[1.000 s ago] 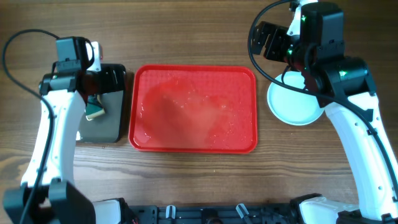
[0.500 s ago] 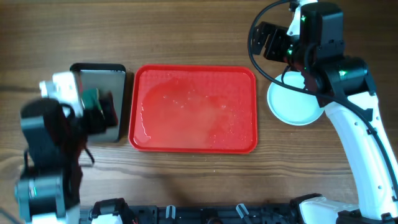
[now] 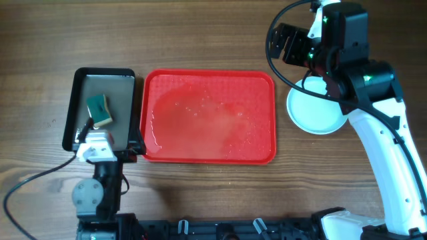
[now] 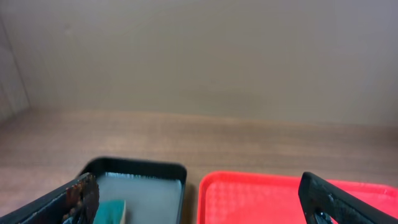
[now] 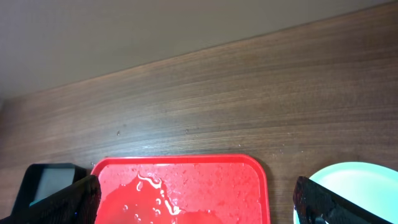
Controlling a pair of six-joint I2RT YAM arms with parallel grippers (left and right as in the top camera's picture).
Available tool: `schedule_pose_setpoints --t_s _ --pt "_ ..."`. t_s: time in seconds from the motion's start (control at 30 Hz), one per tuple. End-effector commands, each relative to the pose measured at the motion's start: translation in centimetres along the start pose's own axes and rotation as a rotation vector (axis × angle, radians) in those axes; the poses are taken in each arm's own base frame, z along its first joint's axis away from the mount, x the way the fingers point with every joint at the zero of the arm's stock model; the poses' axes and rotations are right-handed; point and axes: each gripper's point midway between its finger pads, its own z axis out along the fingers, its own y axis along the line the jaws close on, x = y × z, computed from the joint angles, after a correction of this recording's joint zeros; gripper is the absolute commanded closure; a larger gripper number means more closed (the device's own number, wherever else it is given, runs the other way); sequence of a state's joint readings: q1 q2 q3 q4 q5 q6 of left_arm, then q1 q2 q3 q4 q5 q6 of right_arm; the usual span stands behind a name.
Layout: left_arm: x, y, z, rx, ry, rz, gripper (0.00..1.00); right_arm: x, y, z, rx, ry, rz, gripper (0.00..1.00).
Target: Clean dirty plates on tray and stack at the side
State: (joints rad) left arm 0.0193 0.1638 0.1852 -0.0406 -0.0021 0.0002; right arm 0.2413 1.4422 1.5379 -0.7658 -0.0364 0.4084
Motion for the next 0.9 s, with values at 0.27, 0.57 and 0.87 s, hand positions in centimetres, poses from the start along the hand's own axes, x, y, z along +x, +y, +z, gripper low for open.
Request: schedule_pose_setpoints --t_s 0.27,0.57,0.87 --pt "5.9 0.7 -0.2 -0.017 0.052 0.015 0.0 -0.4 -0.1 0.1 0.003 -0.009 0.016 0.0" --pt "6.0 0.7 -0.2 -0.017 0.052 0.015 0.0 -0.4 -0.1 0.1 0.004 -0.009 0.016 0.0" --pt "6.0 0.7 -0.2 -0.017 0.052 0.015 0.0 -1.4 -2.4 -0.1 0.138 -0.067 0.014 0.0"
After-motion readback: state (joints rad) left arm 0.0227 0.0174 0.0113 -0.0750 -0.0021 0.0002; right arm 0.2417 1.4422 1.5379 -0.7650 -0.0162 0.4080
